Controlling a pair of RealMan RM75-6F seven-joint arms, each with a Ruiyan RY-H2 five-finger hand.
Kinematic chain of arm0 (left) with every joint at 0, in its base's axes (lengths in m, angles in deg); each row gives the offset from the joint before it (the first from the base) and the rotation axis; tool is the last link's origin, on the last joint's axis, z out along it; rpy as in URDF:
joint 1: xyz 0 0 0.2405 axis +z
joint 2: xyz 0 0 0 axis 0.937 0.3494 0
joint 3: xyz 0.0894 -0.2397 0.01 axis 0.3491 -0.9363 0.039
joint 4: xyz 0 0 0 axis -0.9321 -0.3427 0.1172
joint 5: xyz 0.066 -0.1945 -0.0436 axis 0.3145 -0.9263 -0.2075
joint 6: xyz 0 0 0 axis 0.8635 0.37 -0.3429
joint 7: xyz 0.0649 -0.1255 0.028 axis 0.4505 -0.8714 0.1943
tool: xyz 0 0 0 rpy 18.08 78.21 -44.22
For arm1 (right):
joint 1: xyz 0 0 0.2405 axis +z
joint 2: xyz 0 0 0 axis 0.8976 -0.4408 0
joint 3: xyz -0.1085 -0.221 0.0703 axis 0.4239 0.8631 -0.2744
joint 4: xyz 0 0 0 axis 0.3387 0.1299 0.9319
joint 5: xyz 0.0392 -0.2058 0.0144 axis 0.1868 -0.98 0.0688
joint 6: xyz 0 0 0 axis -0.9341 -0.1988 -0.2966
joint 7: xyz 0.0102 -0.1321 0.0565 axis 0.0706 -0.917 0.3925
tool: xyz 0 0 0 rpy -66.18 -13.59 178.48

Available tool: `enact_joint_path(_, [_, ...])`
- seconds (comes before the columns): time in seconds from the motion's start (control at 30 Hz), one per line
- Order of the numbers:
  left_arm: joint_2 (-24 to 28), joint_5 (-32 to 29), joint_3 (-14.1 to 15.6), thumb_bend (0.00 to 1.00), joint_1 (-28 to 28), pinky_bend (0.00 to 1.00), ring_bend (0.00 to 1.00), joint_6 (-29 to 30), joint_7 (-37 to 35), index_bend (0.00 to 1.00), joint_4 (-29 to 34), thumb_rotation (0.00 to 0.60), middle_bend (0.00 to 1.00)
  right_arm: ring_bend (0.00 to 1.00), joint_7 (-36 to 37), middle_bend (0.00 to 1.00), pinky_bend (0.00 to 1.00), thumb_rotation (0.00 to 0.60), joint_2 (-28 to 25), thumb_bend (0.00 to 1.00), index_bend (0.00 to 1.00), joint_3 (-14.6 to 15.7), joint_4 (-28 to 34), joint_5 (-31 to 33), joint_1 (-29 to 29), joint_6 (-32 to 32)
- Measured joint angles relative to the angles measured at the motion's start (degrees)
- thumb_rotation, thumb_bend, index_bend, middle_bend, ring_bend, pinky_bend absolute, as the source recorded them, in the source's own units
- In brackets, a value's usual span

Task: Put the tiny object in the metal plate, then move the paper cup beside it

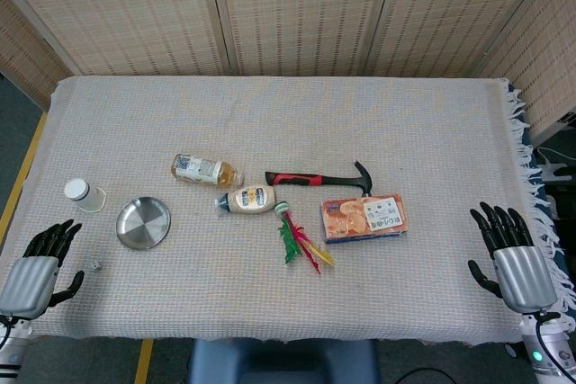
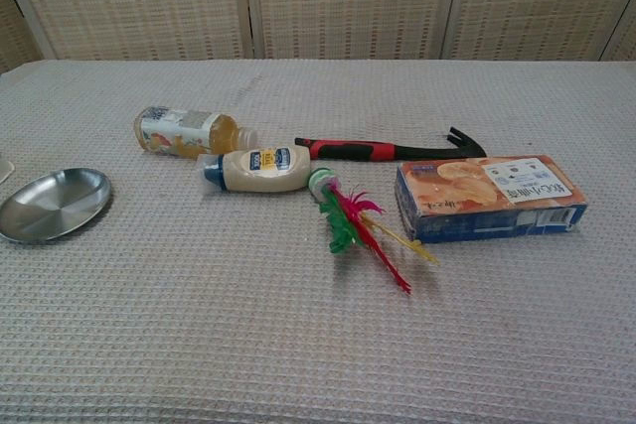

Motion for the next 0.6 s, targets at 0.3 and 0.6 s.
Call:
enact_joint_path(0.3, [-1.76,-0.21,0.62,0.40,-0.54,0.38,0.15,-1.43,3.16,0.00,0.07,0.600,0.19,0.00,0.57,0.00,0.00,0.600,-0.78,0.22,0.00,0.32,0.72,-0.83,-0.57,0.96])
enact_joint_path(0.6, [-12.96,-1.48,-0.40,0.39,-2.54,0.84,0.72,-3.15,13.03,0.24,-9.50,0.600,0.75,0.00,1.27,0.00,0.00,0.600,-2.17,0.22,0.00,0.34,1.95,-1.67,-1.64,3.04])
